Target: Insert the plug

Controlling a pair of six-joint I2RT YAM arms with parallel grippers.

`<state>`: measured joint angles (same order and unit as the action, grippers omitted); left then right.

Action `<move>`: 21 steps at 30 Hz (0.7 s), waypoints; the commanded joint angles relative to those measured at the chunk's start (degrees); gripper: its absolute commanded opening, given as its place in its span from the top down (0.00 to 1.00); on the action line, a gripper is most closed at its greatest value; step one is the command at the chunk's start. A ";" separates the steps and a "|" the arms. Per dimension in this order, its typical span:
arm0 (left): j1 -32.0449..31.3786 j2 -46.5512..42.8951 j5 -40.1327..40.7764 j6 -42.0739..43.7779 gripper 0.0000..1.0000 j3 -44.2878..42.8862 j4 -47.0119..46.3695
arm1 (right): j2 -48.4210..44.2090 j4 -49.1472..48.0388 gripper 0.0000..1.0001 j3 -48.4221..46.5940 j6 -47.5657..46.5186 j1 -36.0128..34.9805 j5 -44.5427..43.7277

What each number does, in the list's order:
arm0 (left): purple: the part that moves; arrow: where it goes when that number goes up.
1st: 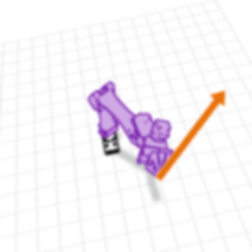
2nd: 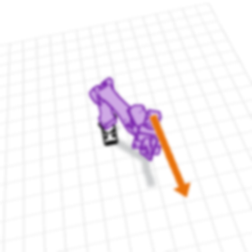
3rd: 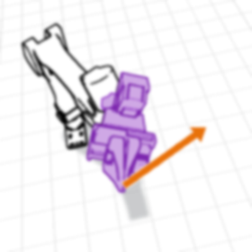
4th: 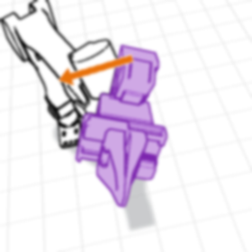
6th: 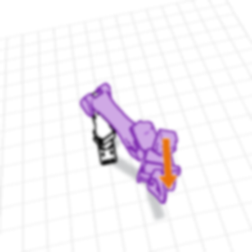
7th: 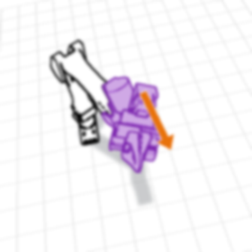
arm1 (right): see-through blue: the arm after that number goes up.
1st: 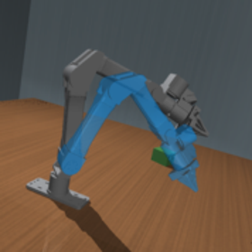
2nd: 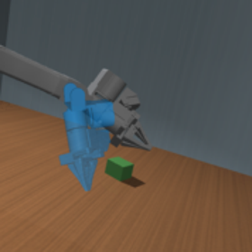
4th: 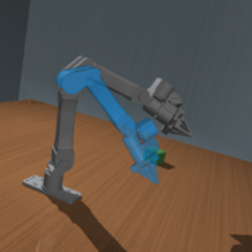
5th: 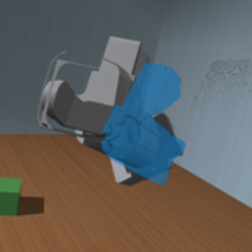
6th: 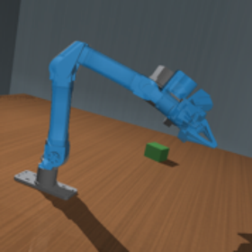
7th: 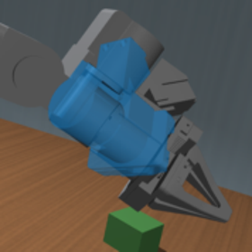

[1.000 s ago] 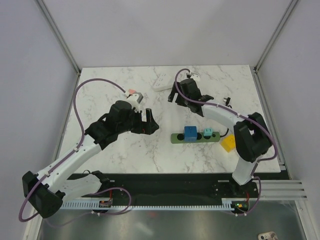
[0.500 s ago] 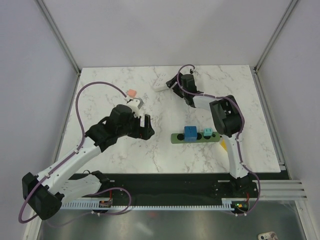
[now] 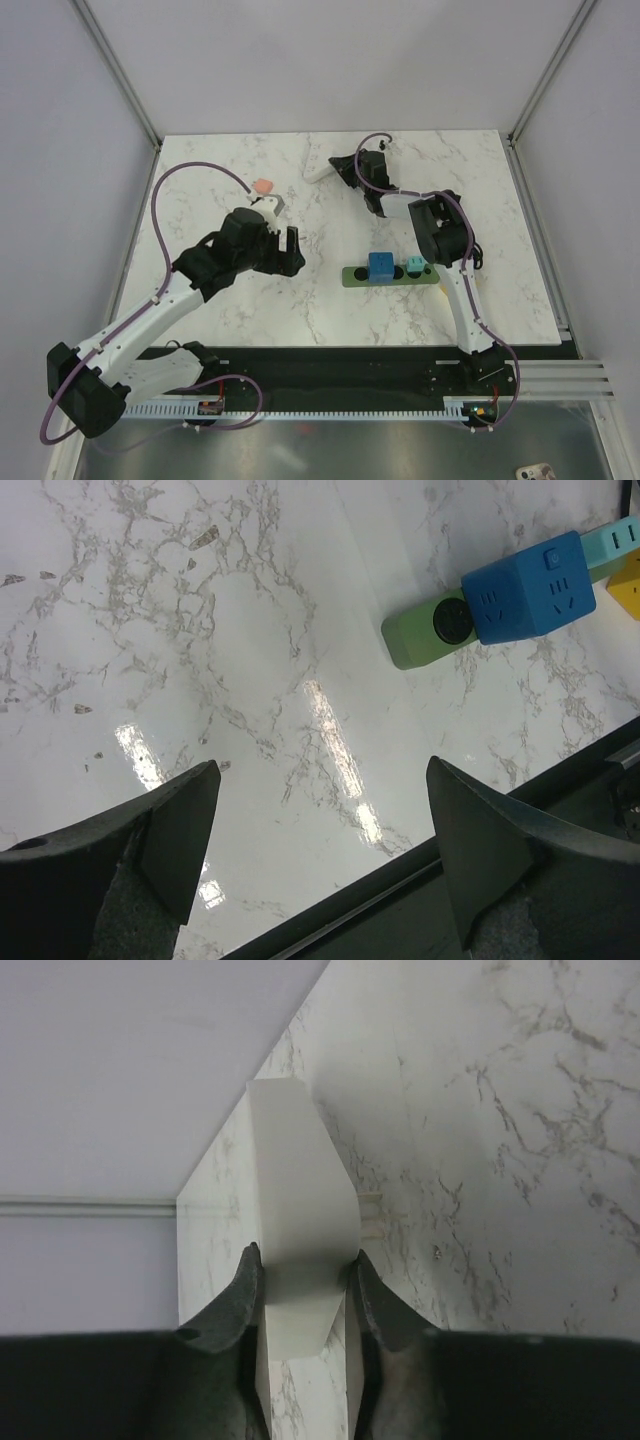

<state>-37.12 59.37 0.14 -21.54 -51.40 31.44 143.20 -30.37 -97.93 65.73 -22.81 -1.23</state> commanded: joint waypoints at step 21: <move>5.04 -7.08 1.34 2.20 0.13 -0.02 -2.09 | -33.95 -10.85 0.94 49.40 2.11 -9.18 14.86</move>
<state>-32.34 53.67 0.10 -21.52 -51.35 31.16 112.07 -36.60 -51.03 64.77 -30.28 15.09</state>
